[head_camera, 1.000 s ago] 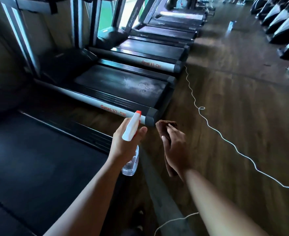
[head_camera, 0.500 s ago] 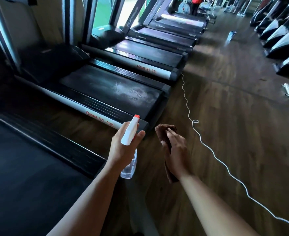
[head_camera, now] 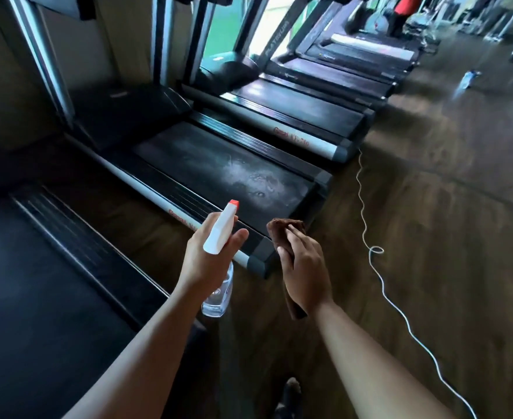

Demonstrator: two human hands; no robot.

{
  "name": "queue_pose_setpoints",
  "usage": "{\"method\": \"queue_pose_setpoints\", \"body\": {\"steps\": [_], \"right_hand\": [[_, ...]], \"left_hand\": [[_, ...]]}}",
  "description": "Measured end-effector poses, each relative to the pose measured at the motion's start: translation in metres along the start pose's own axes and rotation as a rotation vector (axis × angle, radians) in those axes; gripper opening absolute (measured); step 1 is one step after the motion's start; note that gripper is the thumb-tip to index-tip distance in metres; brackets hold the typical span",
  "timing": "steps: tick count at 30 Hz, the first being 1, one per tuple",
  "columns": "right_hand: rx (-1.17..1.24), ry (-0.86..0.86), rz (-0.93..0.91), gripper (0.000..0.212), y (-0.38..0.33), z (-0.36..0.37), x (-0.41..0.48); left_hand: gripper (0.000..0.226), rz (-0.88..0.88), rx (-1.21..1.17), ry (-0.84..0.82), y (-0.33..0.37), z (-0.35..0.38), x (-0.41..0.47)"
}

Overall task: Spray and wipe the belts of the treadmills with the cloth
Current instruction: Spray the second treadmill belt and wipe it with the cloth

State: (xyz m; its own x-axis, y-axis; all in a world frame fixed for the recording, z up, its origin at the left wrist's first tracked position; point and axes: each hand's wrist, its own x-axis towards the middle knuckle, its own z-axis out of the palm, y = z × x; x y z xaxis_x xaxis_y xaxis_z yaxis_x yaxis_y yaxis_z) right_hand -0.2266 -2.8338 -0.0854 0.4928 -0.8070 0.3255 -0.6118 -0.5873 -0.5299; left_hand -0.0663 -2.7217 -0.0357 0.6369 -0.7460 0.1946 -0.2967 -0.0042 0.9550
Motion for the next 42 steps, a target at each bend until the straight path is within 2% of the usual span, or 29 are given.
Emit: {"method": "queue_pose_setpoints", "body": {"steps": [7, 11, 17, 21, 34, 42], "right_hand": [[0.047, -0.135, -0.104, 0.043, 0.028, 0.020, 0.118], [0.051, -0.197, -0.224, 0.044, 0.033, 0.032, 0.186], [0.127, -0.273, -0.306, 0.045, 0.019, 0.075, 0.266], [0.147, -0.322, -0.349, 0.044, 0.001, 0.117, 0.308], [0.185, -0.391, -0.356, 0.043, -0.082, 0.251, 0.449], [0.174, -0.424, -0.330, 0.045, -0.096, 0.307, 0.532]], "left_hand": [[0.018, -0.051, 0.021, 0.165, -0.016, 0.020, 0.080], [0.020, -0.084, -0.011, 0.298, -0.014, 0.028, 0.119], [0.028, -0.122, -0.114, 0.437, -0.027, 0.023, 0.173], [0.018, -0.139, -0.057, 0.495, -0.048, 0.005, 0.213], [0.017, -0.208, 0.059, 0.521, -0.113, -0.089, 0.384], [0.018, -0.221, 0.090, 0.506, -0.139, -0.115, 0.481]]}}
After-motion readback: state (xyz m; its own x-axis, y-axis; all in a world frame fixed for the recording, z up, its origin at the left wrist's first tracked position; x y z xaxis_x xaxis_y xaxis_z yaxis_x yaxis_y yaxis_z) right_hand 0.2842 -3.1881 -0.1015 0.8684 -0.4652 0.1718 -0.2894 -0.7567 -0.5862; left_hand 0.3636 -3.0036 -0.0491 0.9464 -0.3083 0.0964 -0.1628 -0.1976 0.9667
